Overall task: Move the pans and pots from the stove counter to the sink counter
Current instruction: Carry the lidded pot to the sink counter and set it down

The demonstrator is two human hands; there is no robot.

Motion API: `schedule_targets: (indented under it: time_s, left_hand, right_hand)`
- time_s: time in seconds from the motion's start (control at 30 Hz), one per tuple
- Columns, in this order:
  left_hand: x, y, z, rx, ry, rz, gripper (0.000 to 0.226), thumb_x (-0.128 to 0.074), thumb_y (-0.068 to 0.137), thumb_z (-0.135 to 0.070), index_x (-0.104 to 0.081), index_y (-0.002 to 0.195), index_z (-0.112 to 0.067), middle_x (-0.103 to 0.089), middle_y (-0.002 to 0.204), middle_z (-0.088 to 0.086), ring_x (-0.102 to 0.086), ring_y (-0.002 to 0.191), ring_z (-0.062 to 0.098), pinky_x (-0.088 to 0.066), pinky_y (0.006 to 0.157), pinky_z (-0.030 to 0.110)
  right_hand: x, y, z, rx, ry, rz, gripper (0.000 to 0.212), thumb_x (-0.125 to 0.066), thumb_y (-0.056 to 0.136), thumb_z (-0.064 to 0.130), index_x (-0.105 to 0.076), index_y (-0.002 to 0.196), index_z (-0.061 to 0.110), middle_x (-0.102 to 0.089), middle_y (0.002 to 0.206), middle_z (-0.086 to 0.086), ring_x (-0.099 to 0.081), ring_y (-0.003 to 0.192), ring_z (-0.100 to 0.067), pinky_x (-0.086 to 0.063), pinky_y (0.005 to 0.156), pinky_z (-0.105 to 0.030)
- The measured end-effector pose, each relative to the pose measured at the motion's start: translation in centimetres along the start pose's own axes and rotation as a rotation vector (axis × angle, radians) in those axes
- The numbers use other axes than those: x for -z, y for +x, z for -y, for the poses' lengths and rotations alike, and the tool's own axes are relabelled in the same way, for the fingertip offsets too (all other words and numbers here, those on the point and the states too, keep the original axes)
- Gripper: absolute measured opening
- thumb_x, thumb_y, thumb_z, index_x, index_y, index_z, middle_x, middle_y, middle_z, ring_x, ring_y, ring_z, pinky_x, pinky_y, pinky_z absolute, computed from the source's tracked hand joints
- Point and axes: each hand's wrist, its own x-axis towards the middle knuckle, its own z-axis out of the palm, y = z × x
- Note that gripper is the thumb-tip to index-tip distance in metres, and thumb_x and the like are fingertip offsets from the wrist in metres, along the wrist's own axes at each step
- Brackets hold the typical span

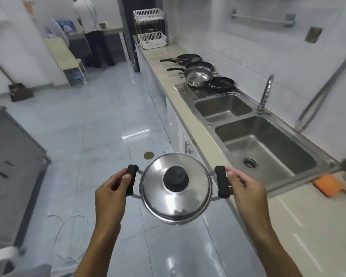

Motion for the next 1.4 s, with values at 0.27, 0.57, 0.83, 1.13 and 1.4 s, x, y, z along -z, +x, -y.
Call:
schedule_targets:
  time_s: [0.27,0.57,0.83,1.13,1.4]
  left_hand:
    - [-3.1,20.4,-1.6,-0.002,-0.016,0.066,0.023,-0.069,0.095,-0.020,-0.076,0.099,-0.041,-0.082,0.092,-0.013,-0.075,0.090,0.005,-0.058,0.081,0.027]
    - [-9.9,46.0,-2.2,-0.004,0.059,0.296,0.022,-0.069,0.095,-0.022,-0.077,0.112,-0.033,-0.079,0.088,-0.017,-0.075,0.085,0.007,-0.059,0.079,0.028]
    - [-18.2,65.4,-4.9,-0.031,0.125,0.416,0.021,-0.067,0.095,-0.022,-0.075,0.104,-0.039,-0.080,0.088,-0.013,-0.075,0.082,0.007,-0.058,0.077,0.030]
    - [-31.1,88.4,-3.6,0.004,0.235,0.423,0.026,-0.065,0.097,-0.020,-0.075,0.121,-0.021,-0.078,0.101,-0.002,-0.073,0.095,0.020,-0.059,0.090,0.042]
    - [-41.8,107.1,-5.4,-0.025,0.366,0.492,0.028,-0.063,0.099,-0.025,-0.073,0.125,-0.021,-0.077,0.103,0.007,-0.073,0.092,0.025,-0.056,0.080,0.034]
  right_hand:
    - [-12.6,15.9,1.3,-0.011,-0.054,-0.041,0.022,-0.059,0.097,0.034,-0.077,0.110,0.035,-0.080,0.093,0.011,-0.076,0.090,-0.013,-0.058,0.078,-0.031]
    - [-26.2,31.6,2.0,-0.114,-0.085,-0.255,0.023,-0.061,0.091,0.040,-0.077,0.107,0.041,-0.080,0.096,0.014,-0.075,0.092,-0.011,-0.059,0.091,-0.048]
    - [-35.5,45.5,2.3,-0.152,-0.065,-0.378,0.035,-0.063,0.096,0.023,-0.076,0.093,0.055,-0.079,0.087,0.020,-0.075,0.082,-0.003,-0.059,0.078,-0.034]
    - [-46.1,68.8,-2.3,-0.225,-0.056,-0.372,0.019,-0.065,0.096,0.022,-0.076,0.112,0.027,-0.076,0.088,0.018,-0.069,0.079,0.012,-0.047,0.060,-0.002]
    - [-54.5,85.8,-2.6,-0.346,-0.120,-0.299,0.037,-0.070,0.093,0.018,-0.065,0.127,0.029,-0.076,0.097,0.009,-0.068,0.082,0.009,-0.051,0.073,-0.015]
